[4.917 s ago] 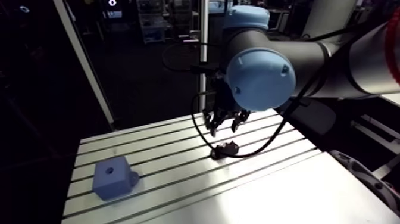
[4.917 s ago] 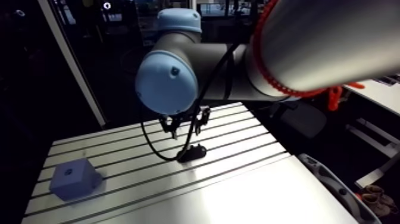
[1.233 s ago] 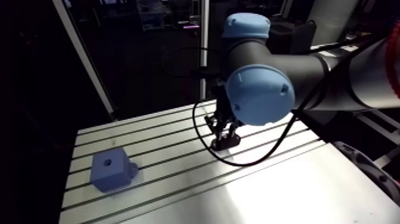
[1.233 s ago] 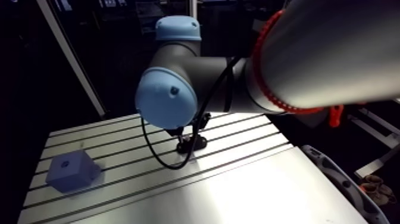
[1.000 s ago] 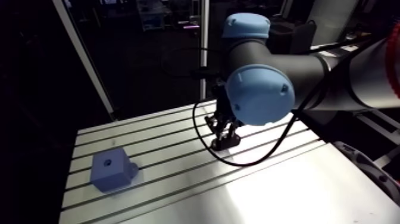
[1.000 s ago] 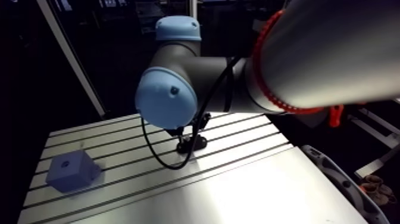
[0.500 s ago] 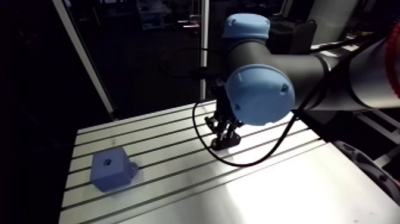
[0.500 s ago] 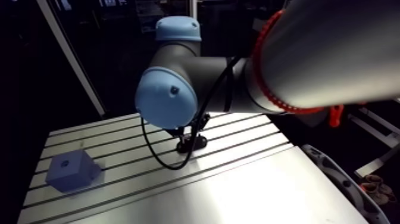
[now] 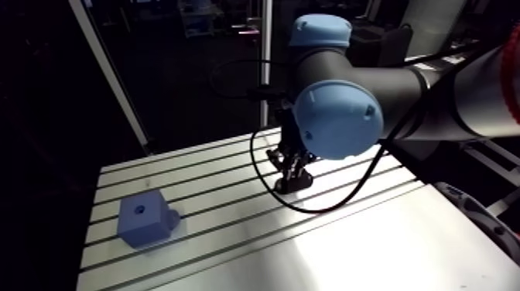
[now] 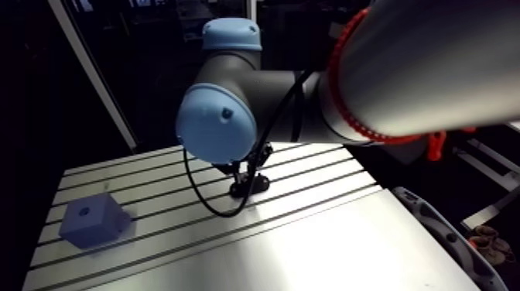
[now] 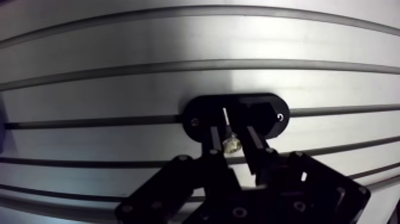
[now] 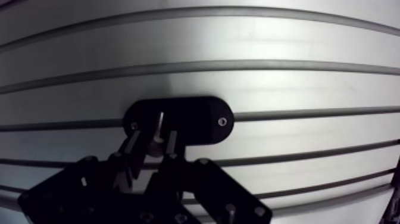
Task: Pick up the M10 bolt and insert it into the hex recess until seated.
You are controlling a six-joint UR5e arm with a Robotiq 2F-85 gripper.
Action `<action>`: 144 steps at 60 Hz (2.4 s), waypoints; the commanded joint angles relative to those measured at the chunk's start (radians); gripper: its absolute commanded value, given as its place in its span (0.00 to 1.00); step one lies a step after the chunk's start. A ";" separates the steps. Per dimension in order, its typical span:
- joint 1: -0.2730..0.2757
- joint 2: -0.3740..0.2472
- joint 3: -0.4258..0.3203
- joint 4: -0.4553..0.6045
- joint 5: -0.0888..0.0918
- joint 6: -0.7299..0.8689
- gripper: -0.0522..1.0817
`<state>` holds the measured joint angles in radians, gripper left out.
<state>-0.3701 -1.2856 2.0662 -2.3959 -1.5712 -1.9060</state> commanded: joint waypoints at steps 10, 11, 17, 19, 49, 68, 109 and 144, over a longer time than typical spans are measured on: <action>0.001 0.003 -0.002 0.007 0.003 0.000 0.65; 0.001 0.003 -0.002 0.007 0.003 0.000 0.65; 0.002 0.003 -0.002 0.008 0.003 0.000 0.65; 0.001 0.003 -0.002 0.008 0.004 0.000 0.65; 0.000 0.000 -0.005 0.015 0.004 0.000 0.73; 0.006 -0.020 -0.025 0.054 0.007 0.000 0.75; 0.094 -0.163 -0.326 0.479 0.045 -0.076 0.83; 0.369 -0.032 -0.630 0.834 -0.028 -0.171 0.88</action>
<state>-0.2137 -1.4183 1.6687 -1.8135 -1.5408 -2.0135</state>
